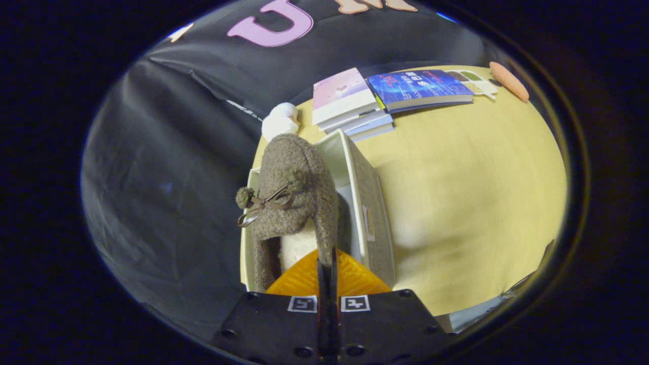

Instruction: Open the storage box then place both shoes into the box .Put the left shoe in first, then the right shoe, with the right side of both shoes facing outward in a uniform manner.

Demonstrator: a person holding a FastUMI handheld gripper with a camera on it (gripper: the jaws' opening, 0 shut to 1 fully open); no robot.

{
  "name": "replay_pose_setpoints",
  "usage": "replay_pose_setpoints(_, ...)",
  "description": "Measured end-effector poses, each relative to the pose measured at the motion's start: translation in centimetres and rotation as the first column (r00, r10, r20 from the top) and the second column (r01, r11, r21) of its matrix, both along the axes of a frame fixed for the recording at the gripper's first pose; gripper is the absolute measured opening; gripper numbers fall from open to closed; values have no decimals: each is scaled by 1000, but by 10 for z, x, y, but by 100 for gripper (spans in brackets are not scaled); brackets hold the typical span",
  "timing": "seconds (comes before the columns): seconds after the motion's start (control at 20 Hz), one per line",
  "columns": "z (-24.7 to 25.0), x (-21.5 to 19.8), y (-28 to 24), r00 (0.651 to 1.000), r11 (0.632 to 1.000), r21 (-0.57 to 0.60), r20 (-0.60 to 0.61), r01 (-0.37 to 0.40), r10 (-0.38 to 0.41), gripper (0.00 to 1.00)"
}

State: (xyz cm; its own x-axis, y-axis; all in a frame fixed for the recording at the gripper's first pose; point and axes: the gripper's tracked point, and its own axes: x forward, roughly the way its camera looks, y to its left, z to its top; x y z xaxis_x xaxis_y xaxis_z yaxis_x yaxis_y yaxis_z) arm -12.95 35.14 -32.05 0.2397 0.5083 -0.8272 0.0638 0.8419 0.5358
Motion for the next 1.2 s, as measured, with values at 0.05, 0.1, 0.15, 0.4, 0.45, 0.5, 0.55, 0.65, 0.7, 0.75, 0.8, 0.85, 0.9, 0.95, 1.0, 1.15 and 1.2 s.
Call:
replay_pose_setpoints(0.05,-4,-2,1,1000,1000,-19,-3,-1,1,3)
replay_pose_setpoints(0.1,-7,-2,2,1000,999,-41,-2,-3,3,3)
replay_pose_setpoints(0.15,-10,-3,3,1000,998,-69,3,-8,8,3)
replay_pose_setpoints(0.4,-19,-2,3,999,982,-188,40,-21,29,3)
replay_pose_setpoints(0.45,-20,-1,2,999,977,-211,45,-19,29,3)
replay_pose_setpoints(0.5,-20,-2,0,998,972,-236,49,-16,29,3)
replay_pose_setpoints(0.55,-21,-1,-1,998,965,-262,54,-9,24,3)
replay_pose_setpoints(0.65,-22,0,-4,998,947,-321,66,5,17,3)
replay_pose_setpoints(0.7,-24,1,-5,997,935,-356,73,4,24,3)
replay_pose_setpoints(0.75,-26,2,-5,996,921,-390,78,-3,36,3)
replay_pose_setpoints(0.8,-29,2,-5,996,907,-422,80,-9,47,3)
replay_pose_setpoints(0.85,-33,1,-4,995,893,-450,76,-25,67,3)
replay_pose_setpoints(0.9,-40,-2,-3,995,882,-470,59,-46,83,4)
replay_pose_setpoints(0.95,-46,-5,-1,995,874,-482,45,-58,91,4)
replay_pose_setpoints(1.0,-52,-8,-1,995,862,-502,29,-69,97,4)
replay_pose_setpoints(1.15,-58,-9,-7,995,835,-547,34,-62,96,3)
replay_pose_setpoints(1.2,-61,-9,-7,996,832,-552,31,-57,89,4)
